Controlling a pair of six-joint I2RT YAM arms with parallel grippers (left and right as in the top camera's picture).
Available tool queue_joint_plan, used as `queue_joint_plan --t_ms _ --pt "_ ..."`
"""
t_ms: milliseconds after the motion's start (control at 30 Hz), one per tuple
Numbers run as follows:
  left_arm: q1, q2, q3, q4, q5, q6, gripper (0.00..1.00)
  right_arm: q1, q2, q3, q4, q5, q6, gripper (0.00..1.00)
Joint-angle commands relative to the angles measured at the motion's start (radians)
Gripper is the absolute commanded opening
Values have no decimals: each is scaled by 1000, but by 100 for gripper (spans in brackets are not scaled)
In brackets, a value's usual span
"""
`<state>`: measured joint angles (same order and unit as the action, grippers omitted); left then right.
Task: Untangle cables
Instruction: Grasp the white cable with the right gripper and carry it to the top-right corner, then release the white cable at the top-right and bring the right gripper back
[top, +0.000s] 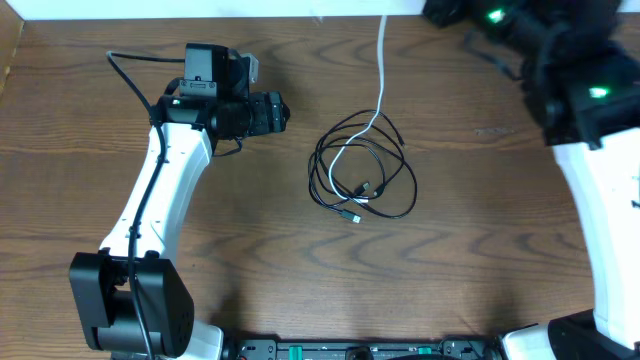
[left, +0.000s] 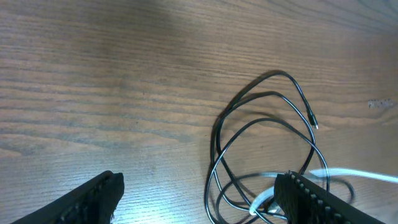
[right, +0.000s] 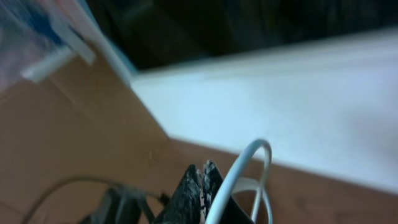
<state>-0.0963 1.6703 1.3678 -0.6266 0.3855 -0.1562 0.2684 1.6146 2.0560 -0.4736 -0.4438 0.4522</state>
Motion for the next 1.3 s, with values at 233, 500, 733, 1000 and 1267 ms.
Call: queue_joint_plan --t_ms 233,500,733,1000,1267 --pt "0 -11 -23 -1 -13 17 97 -276 -10 242 13 27 20 1" --pt "0 -9 -23 -6 -13 17 97 -483 -3 242 -25 27 61 1" --pt "0 -9 -23 -15 -13 58 97 -490 101 242 -410 241 -227 1" --pt "0 -9 -23 -16 -13 58 97 -479 233 242 -508 373 -386 1" --pt "0 -9 -23 -16 -13 58 97 -529 238 243 -365 646 -383 1"
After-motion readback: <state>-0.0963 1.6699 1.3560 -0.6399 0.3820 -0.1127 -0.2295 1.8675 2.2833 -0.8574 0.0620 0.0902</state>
